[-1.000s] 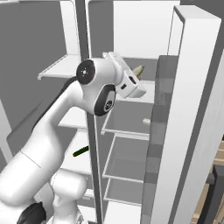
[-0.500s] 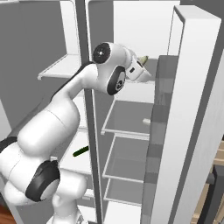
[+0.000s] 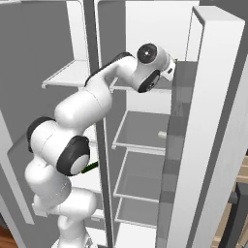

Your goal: Pick up the frozen fish from the freezer, place it on any shelf in the fridge, and close the fridge and freezer doors when done.

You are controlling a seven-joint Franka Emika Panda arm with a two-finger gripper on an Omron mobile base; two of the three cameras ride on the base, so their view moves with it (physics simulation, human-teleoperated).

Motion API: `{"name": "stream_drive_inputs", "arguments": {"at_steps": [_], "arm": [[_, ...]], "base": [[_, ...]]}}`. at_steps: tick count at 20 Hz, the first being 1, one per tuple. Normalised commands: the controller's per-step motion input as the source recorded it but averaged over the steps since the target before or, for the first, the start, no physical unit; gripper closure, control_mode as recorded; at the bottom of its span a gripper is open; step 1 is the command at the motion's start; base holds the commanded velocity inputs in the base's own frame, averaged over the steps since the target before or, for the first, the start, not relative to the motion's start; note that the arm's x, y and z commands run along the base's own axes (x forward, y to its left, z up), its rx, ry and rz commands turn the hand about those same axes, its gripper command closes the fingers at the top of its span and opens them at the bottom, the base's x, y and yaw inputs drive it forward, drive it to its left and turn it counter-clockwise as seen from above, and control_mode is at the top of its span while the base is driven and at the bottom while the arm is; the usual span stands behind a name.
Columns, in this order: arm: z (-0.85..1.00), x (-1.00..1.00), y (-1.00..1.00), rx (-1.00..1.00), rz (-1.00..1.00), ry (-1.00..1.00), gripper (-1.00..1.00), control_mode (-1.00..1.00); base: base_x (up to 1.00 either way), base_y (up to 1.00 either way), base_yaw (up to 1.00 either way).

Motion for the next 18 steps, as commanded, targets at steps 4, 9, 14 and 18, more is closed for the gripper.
{"name": "stream_drive_inputs", "arguments": {"at_steps": [4, 9, 14, 18], "arm": [[-0.74, 1.0, -0.42, -0.02, 0.11, 0.0, -1.0, -1.0], [-0.61, 1.0, -0.08, -0.08, 0.0, 0.0, -1.0, -1.0], [0.0, 0.4, 0.13, -0.01, -0.08, 0.01, -1.0, -1.0], [0.52, -0.54, 0.59, 0.0, -0.14, 0.02, -1.0, -1.0]], "base": [[0.0, 0.0, 0.0], [0.0, 0.0, 0.0], [0.0, 0.0, 0.0], [0.0, 0.0, 0.0]]}}
